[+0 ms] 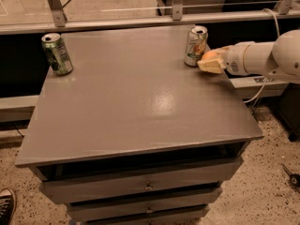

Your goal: Move orange near 7up can

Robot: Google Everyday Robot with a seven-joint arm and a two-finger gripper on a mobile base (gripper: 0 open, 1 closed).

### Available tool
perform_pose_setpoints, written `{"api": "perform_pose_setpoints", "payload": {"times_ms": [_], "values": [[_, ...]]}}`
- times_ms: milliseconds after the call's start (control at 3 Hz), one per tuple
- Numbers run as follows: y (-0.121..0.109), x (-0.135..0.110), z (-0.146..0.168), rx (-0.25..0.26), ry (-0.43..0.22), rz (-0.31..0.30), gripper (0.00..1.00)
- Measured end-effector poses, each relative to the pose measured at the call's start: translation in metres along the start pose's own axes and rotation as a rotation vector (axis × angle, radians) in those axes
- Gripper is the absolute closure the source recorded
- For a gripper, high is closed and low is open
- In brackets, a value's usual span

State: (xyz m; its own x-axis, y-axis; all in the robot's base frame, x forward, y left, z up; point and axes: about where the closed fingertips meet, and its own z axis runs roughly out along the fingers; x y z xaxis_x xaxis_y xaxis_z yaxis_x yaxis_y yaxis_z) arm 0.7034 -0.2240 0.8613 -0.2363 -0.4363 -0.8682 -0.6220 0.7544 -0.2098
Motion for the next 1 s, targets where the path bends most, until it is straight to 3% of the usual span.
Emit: {"api": "perform_pose_setpoints", "payload": {"times_ms": [333,667,1000], "values": [[0.0024,0.0032,0.0153,-0.029,0.009,0.017,0.09],[0.0062,0.0041,0.0228,-0.052,0.019,0.02,0.0],[0.0115,0.0016,0.0213,-0.068,0.03,0.014,0.0]]}}
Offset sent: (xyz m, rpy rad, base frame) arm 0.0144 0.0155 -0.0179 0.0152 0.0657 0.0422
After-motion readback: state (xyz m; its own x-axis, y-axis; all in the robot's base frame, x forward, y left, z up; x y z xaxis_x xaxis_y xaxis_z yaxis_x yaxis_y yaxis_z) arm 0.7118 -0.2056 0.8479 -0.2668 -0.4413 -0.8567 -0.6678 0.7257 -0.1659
